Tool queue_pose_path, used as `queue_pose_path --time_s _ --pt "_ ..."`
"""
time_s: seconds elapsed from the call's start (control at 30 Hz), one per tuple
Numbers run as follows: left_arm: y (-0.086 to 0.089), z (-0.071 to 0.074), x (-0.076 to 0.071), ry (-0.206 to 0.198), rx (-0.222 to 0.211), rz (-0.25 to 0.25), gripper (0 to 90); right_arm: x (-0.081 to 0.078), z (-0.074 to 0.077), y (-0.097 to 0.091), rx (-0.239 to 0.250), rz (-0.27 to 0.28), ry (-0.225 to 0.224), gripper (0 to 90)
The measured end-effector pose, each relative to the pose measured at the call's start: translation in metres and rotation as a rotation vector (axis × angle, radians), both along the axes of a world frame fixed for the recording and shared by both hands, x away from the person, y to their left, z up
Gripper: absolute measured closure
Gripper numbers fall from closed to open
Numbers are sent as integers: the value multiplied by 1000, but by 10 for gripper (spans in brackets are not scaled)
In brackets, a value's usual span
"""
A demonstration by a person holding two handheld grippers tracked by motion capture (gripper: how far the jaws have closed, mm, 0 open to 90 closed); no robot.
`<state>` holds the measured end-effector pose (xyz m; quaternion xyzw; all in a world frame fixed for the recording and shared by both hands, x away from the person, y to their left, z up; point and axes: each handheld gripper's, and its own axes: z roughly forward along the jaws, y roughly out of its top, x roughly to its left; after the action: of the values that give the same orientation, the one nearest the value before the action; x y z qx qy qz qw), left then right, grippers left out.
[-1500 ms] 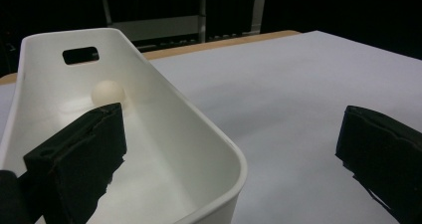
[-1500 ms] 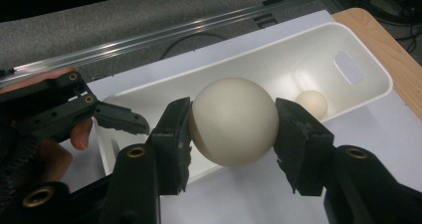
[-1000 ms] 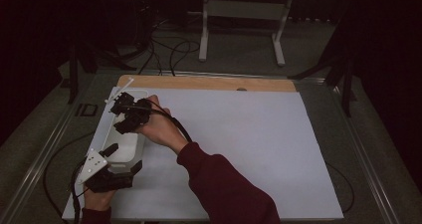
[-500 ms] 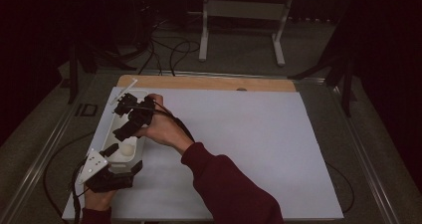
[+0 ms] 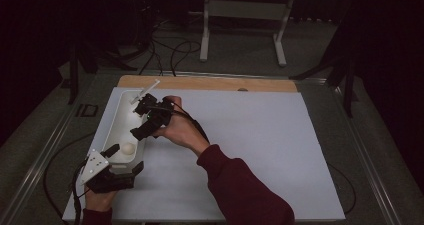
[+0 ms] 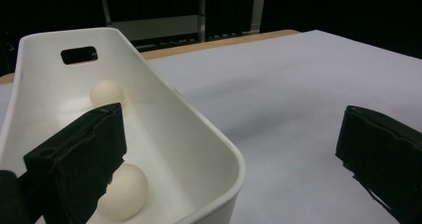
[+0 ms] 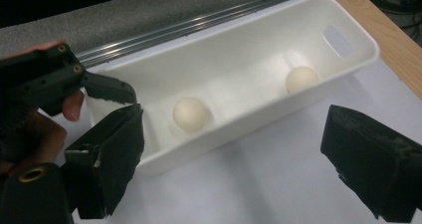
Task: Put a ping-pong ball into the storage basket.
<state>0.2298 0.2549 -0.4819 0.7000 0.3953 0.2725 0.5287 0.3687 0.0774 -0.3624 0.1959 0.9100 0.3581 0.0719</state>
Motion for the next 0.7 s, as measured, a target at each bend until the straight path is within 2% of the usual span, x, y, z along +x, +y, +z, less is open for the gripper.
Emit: queue_pose_path --time_s 0.33,0.4,0.7 --pt "-1 0 0 0 0 -2 0 -2 -6 -29 -6 -26 -7 95" --pt "-1 0 0 0 1 -2 0 -3 -8 -41 -1 -39 -10 97" --pt "-1 0 0 -1 1 0 0 -7 -12 -71 -21 -76 -33 99"
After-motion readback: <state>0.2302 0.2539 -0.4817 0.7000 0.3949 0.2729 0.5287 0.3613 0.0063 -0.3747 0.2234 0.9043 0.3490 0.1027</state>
